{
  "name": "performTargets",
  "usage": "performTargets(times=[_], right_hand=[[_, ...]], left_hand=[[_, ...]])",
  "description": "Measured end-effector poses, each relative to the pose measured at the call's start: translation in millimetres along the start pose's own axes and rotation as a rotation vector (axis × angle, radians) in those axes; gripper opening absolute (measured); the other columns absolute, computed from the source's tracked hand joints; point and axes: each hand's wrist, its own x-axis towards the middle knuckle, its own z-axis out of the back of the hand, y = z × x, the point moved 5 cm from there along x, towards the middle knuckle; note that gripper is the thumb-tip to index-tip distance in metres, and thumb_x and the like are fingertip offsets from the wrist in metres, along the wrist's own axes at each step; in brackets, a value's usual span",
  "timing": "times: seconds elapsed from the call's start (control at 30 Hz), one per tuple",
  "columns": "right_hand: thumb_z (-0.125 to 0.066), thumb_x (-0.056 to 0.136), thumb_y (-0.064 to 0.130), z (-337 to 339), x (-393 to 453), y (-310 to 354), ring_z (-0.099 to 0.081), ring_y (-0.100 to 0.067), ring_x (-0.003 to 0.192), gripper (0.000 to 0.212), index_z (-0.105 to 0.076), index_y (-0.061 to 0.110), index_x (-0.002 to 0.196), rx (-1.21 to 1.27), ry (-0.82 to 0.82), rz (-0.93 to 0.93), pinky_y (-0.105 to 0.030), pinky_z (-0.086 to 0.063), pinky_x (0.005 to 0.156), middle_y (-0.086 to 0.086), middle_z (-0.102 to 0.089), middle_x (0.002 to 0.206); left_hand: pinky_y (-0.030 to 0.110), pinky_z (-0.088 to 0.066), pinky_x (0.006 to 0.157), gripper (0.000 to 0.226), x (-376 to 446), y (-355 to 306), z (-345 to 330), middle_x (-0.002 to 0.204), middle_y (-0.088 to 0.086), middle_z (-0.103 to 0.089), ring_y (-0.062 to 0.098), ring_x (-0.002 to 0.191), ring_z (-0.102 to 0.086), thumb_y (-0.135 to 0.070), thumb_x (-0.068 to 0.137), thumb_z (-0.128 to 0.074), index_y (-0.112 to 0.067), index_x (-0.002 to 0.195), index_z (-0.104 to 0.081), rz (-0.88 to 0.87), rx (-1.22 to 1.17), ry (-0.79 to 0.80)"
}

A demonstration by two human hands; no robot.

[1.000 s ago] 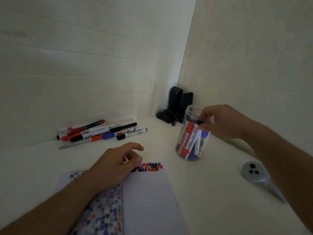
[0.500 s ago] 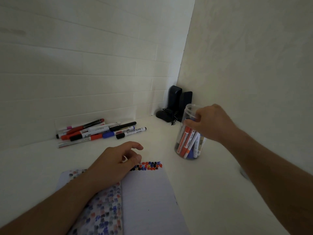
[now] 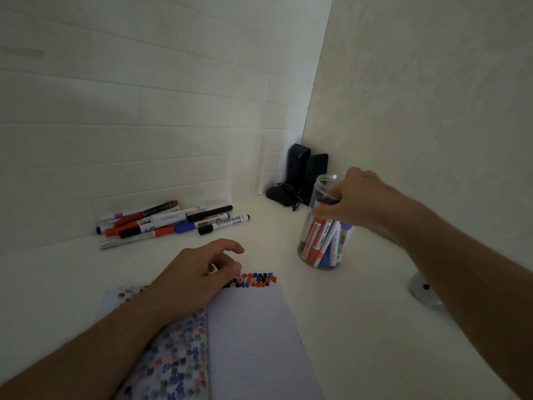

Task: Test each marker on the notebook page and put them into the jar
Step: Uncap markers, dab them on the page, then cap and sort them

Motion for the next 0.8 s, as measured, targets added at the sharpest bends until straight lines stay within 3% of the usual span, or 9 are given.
performTargets(times=[0.1, 0.2, 0.27, 0.4, 0.47, 0.57, 0.7, 0.8], right_hand=[[-0.055, 0.075, 0.088, 5.3, 8.7, -0.6, -0.035, -0.030, 0.125, 0.078, -0.069, 0.031, 0.125, -0.228, 0.028, -0.015, -0.052, -0.040, 0.103, 0.000, -0.038, 0.119], [-0.059, 0.070, 0.089, -0.3, 18.2, -6.6, -0.026, -0.034, 0.141, 0.086, -0.065, 0.030, 0.132, -0.172, 0.089, -0.044, -0.059, -0.029, 0.111, 0.001, -0.038, 0.146], [-0.060, 0.067, 0.087, -6.2, 22.8, -10.7, -0.026, -0.035, 0.142, 0.086, -0.064, 0.030, 0.133, -0.057, 0.133, -0.062, -0.057, -0.032, 0.109, 0.004, -0.038, 0.151], [-0.061, 0.071, 0.077, -10.0, 26.7, -10.9, -0.045, -0.029, 0.114, 0.064, -0.072, 0.034, 0.116, 0.038, 0.192, -0.012, -0.040, -0.041, 0.097, 0.001, -0.044, 0.132], [-0.060, 0.065, 0.077, -8.1, 27.0, -10.6, -0.052, -0.027, 0.111, 0.067, -0.071, 0.033, 0.115, 0.088, 0.205, -0.021, -0.042, -0.047, 0.101, 0.002, -0.045, 0.129], [-0.065, 0.076, 0.072, -8.1, 28.0, -8.8, -0.059, -0.024, 0.107, 0.054, -0.066, 0.030, 0.110, 0.087, 0.215, -0.033, -0.044, -0.052, 0.100, 0.001, -0.046, 0.128], [-0.067, 0.054, 0.080, -11.2, 34.7, -10.7, -0.065, -0.018, 0.092, 0.088, -0.060, 0.021, 0.118, 0.083, 0.228, -0.088, -0.038, -0.059, 0.082, 0.003, -0.054, 0.117], [-0.076, 0.063, 0.071, -8.2, 35.3, -11.0, -0.065, -0.022, 0.096, 0.085, -0.055, 0.017, 0.124, 0.052, 0.238, -0.111, -0.039, -0.060, 0.085, -0.001, -0.051, 0.118]], left_hand=[[0.014, -0.046, 0.082, 0.022, 0.2, -0.9, -0.2, 0.095, -0.026, -0.072, -0.005, 0.093, -0.065, -0.038, 0.099, -0.059, -0.047, 0.119, -0.058, 0.006, 0.002, 0.000], [0.012, -0.045, 0.082, 0.023, 0.4, -1.5, -0.3, 0.096, -0.025, -0.072, -0.005, 0.094, -0.065, -0.036, 0.099, -0.061, -0.047, 0.119, -0.058, 0.005, 0.005, -0.002], [0.012, -0.044, 0.082, 0.023, 0.4, -1.7, -0.6, 0.096, -0.028, -0.071, -0.006, 0.094, -0.064, -0.035, 0.099, -0.061, -0.047, 0.119, -0.058, 0.007, 0.008, -0.001], [0.011, -0.043, 0.081, 0.024, 0.8, -0.3, -1.2, 0.097, -0.029, -0.071, -0.007, 0.095, -0.064, -0.034, 0.099, -0.062, -0.048, 0.118, -0.057, 0.007, 0.015, 0.003], [0.010, -0.043, 0.081, 0.026, 1.4, 0.0, -1.6, 0.096, -0.029, -0.071, -0.007, 0.096, -0.064, -0.034, 0.098, -0.062, -0.049, 0.118, -0.057, 0.003, 0.024, 0.003], [0.008, -0.041, 0.081, 0.028, 1.1, 0.7, -2.2, 0.096, -0.030, -0.071, -0.008, 0.097, -0.063, -0.034, 0.098, -0.062, -0.050, 0.119, -0.055, 0.006, 0.033, 0.007], [0.008, -0.041, 0.082, 0.029, 1.0, 0.6, -2.4, 0.096, -0.029, -0.071, -0.010, 0.097, -0.062, -0.032, 0.098, -0.063, -0.049, 0.119, -0.055, 0.008, 0.047, 0.010], [0.011, -0.042, 0.084, 0.029, 0.9, 2.2, -2.2, 0.096, -0.030, -0.071, -0.010, 0.097, -0.062, -0.032, 0.098, -0.063, -0.050, 0.120, -0.055, 0.006, 0.054, 0.017]])
